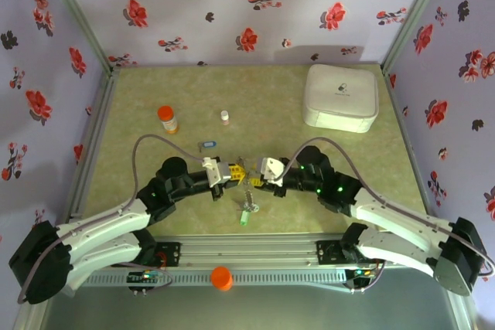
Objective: Put the keys on the keyring
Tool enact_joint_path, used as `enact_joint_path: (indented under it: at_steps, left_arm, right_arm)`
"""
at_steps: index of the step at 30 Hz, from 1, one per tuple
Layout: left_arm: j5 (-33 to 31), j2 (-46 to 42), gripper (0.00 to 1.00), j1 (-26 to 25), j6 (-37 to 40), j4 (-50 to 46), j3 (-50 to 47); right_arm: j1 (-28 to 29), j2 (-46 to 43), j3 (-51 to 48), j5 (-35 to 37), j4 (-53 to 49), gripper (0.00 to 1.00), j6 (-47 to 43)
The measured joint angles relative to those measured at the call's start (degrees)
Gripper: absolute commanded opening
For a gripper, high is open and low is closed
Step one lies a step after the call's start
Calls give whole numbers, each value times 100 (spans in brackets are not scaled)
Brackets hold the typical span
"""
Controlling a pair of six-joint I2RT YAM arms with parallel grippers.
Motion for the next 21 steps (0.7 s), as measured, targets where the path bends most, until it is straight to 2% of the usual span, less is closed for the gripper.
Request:
enact_joint_path:
  at_steps: [6,12,21]
  left_arm:
    - [229,232,0,417,-284,439,-81]
    - [730,710,0,1001,-774,1252,-111]
    - [1475,1156,0,1106,-1248,2273,-122]
  right_arm:
    - [-229,-577,-267,118,339,45,533]
    - [-323,-654,-273,258,581,47,1082]
    - [-330,-588,-278,20,706,49,1325]
